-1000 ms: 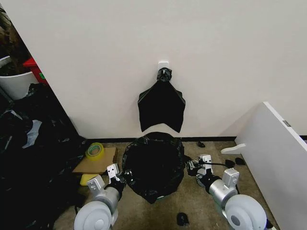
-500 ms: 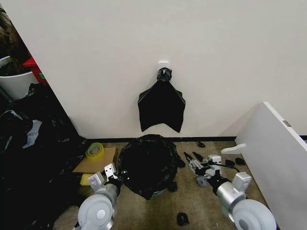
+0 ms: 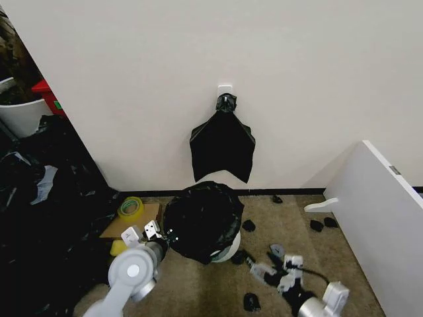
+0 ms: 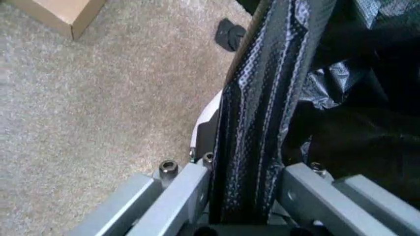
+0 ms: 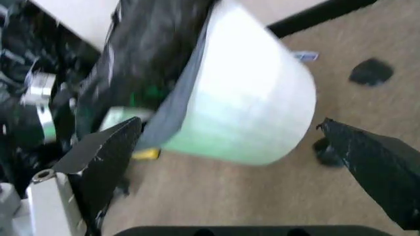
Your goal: Place the garbage bag over the trash bin.
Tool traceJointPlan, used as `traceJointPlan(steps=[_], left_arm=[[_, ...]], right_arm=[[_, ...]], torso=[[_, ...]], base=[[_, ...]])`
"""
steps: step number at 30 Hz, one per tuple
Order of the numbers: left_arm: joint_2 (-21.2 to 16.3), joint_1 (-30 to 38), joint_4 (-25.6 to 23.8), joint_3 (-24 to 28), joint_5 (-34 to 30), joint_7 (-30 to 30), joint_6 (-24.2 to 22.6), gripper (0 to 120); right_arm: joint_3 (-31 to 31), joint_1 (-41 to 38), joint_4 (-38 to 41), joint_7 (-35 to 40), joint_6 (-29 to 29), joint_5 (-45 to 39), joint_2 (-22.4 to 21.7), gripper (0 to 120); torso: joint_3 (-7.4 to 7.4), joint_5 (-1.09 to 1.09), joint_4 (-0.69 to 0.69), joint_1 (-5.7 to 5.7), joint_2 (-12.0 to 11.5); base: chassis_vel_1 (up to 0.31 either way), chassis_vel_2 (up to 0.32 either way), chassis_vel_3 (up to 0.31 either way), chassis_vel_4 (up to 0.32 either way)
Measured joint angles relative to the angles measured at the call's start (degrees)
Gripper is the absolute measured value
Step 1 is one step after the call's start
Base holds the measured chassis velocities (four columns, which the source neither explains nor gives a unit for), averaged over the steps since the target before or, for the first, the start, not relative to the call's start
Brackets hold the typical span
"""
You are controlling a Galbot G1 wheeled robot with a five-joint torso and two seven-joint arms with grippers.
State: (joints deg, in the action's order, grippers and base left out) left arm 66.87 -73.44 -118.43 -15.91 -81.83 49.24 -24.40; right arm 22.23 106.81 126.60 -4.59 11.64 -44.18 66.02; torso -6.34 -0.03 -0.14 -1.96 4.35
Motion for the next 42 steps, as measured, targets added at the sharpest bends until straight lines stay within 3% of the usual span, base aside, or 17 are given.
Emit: traceJointPlan(steps=[13,42], left_arm=[[0.4,-0.3,-0.4,0.6,-0.1,-0.6,-0.4,0],[0.5,-3.3,-3.7,0.2,1.5,-2.5,-0.5,0]], right_arm=[[-6.9,-3.5,-3.0,0.3,0.2,2.1,1.3,100],[-8.5,-7.0,-3.9,5.4,3.5,-3.1,2.3,100]], torso=[[0.00,-0.01,0.00,0.00,0.0],[0.00,-0.01,0.00,0.00,0.0]], base=[[0.000,0.000,0.000,0.000],[0.000,0.000,0.000,0.000]])
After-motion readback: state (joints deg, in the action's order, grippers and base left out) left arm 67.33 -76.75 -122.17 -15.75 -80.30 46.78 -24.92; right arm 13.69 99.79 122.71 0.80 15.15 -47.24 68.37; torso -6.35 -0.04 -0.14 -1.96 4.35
